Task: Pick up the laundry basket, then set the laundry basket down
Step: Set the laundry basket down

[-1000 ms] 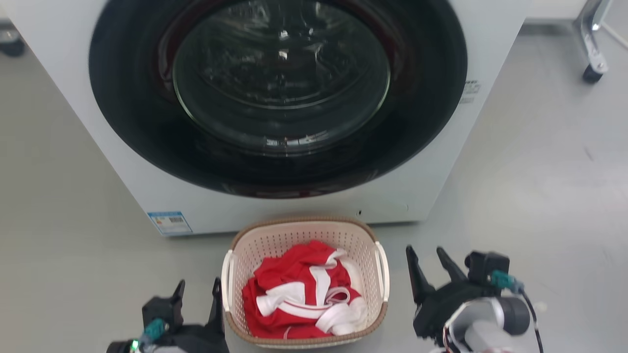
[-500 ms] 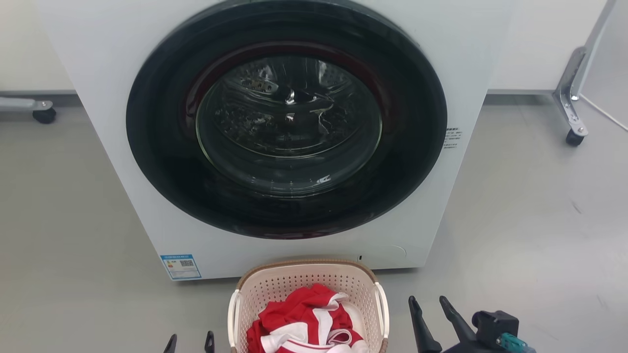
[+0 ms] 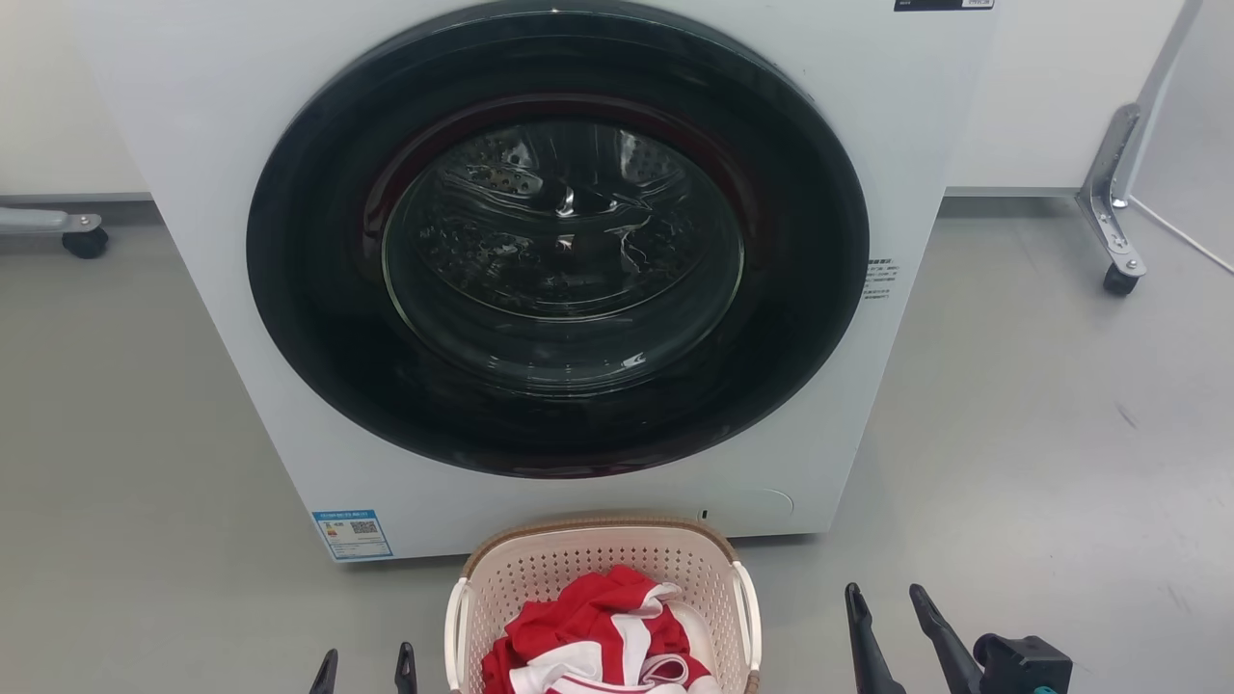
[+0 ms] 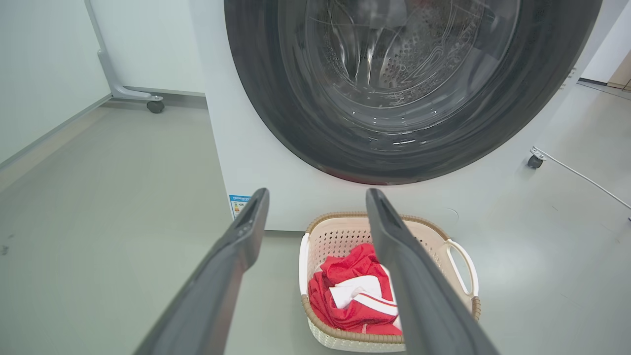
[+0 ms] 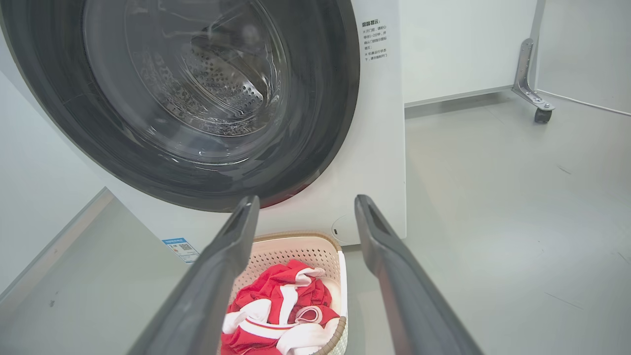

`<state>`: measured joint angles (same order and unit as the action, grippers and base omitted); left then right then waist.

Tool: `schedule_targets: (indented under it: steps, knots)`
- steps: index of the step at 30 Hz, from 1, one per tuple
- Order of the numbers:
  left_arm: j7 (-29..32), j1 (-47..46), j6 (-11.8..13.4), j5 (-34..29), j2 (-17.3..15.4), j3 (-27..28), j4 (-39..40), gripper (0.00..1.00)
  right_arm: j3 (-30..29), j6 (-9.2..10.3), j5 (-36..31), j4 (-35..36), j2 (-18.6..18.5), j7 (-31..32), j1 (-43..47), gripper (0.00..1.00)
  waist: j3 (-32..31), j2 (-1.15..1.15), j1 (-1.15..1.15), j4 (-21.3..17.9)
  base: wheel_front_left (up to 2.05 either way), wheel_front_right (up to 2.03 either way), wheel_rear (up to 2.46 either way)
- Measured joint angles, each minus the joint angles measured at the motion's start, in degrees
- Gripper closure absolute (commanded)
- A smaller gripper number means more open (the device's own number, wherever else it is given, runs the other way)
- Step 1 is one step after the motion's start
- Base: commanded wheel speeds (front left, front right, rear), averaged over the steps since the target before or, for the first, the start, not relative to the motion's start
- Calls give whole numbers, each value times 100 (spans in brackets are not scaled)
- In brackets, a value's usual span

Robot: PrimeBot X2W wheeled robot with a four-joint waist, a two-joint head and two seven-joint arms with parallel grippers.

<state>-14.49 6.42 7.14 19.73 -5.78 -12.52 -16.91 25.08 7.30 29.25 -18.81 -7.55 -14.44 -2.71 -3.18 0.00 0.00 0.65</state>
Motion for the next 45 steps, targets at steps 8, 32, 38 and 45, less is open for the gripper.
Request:
schedule_targets:
  steps: [8, 32, 38, 45]
  knots:
    - [0, 86, 0, -181, 42, 74, 294, 0, -200, 1, -350, 288, 99, 1, 142, 0, 18, 0, 0, -12, 0, 0, 0]
    - [0, 194, 0, -334, 93, 224, 620, 0, -508, 1, -811, 711, 259, 0, 347, 0, 80, 0, 0, -25, 0, 0, 0]
    - [0, 206, 0, -337, 96, 226, 648, 0, -545, 1, -865, 764, 280, 0, 360, 0, 98, 0, 0, -23, 0, 0, 0]
    - [0, 207, 0, -337, 100, 245, 681, 0, -594, 1, -880, 808, 298, 0, 377, 0, 128, 0, 0, -21, 0, 0, 0]
